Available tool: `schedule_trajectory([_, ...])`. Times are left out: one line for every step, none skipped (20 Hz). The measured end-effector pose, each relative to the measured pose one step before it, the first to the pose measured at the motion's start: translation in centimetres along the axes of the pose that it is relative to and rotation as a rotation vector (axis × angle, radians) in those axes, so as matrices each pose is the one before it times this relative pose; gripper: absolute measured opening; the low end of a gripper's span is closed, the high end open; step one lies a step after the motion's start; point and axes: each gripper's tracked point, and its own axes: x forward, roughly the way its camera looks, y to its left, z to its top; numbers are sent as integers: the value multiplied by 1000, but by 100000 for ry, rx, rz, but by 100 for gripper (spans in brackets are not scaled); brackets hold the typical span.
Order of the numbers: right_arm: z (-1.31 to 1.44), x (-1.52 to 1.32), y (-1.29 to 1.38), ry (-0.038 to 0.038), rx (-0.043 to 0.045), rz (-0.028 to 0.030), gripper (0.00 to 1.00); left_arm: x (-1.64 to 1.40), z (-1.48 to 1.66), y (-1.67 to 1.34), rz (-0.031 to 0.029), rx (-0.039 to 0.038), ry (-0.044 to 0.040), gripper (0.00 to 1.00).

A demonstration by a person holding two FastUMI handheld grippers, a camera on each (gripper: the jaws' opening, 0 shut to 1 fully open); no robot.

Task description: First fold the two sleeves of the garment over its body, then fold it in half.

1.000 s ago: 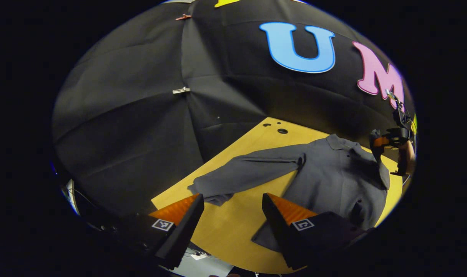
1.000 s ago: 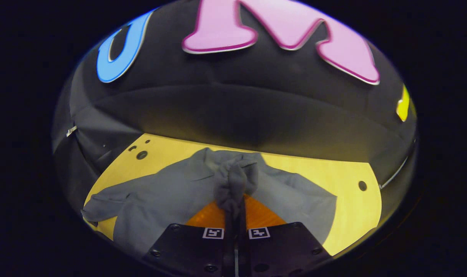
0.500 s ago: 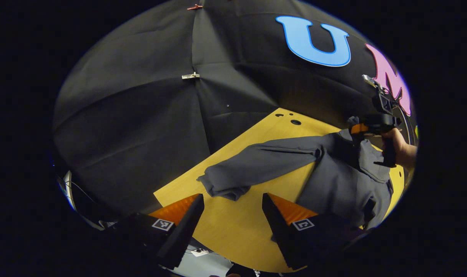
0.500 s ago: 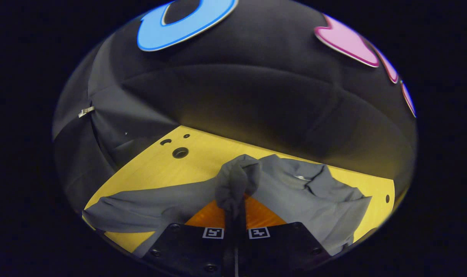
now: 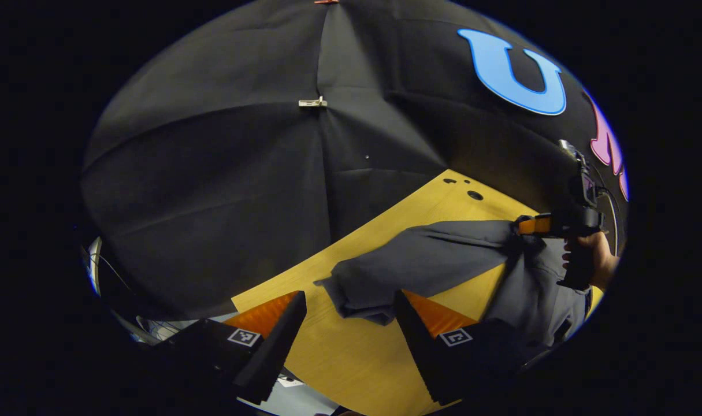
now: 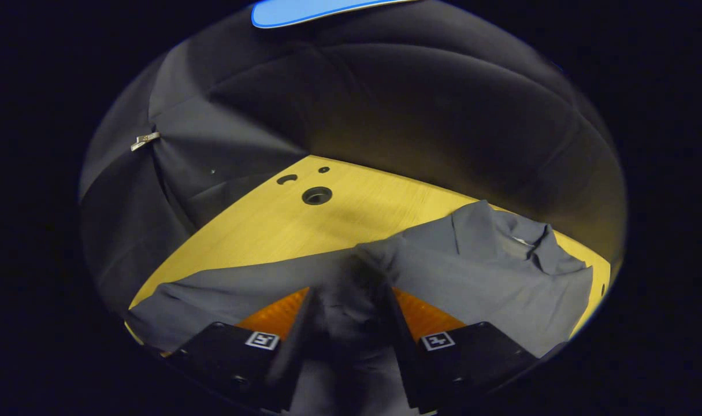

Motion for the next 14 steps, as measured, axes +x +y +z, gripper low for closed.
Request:
schedule_trajectory([-41,-582,-423,-312,-1388,-1126,86,788,-174,109,417,-1260,736,96])
schedule_trajectory([-187,-838,-321,-133,-146,-1647,96,722,-23,71,321,-1175,1243,98])
schedule_trajectory([43,-983,-369,-630,1464,-928,100,314,-119,156,222,-859,800,98])
schedule_trajectory([299,-1123,-291,-1447,2460,-568,100,456,92,20,34,-227,246,97])
schedule_trajectory([322,-1380,-702,-1577,1928,-671,100,410,-11,40,129,253,434,97])
schedule_trajectory([193,-1469,-1154,-1355,883,-1679,100,463,123,4,558,274,323,97])
schedule_trajectory([138,-1403,-1333,-846,-1,-1931,99,516,4,-285,-490,30,821,97])
schedule_trajectory([84,-1508,-1492,-871,-170,-2248,99,457,-208,-262,-679,-246,1140,96])
schedule_trajectory([73,-1572,-1671,-572,30,-1986,98,606,-32,-291,-653,-348,887,96])
schedule_trajectory([-54,-1701,-1631,-501,-175,-2180,98,525,-162,-373,-747,-172,1141,97])
schedule_trajectory([19,-1655,-1853,-1108,-240,-2548,99,492,-116,-302,-454,-13,1070,97])
schedule_trajectory([199,-1649,-1841,-1834,-7,-2822,98,521,-282,-206,21,429,975,97])
schedule_trajectory([60,-1625,-1624,-1712,120,-2959,98,441,-204,-55,361,425,1148,97])
schedule_trajectory([3,-1759,-2083,-1570,97,-3033,98,397,-214,38,312,289,1106,97])
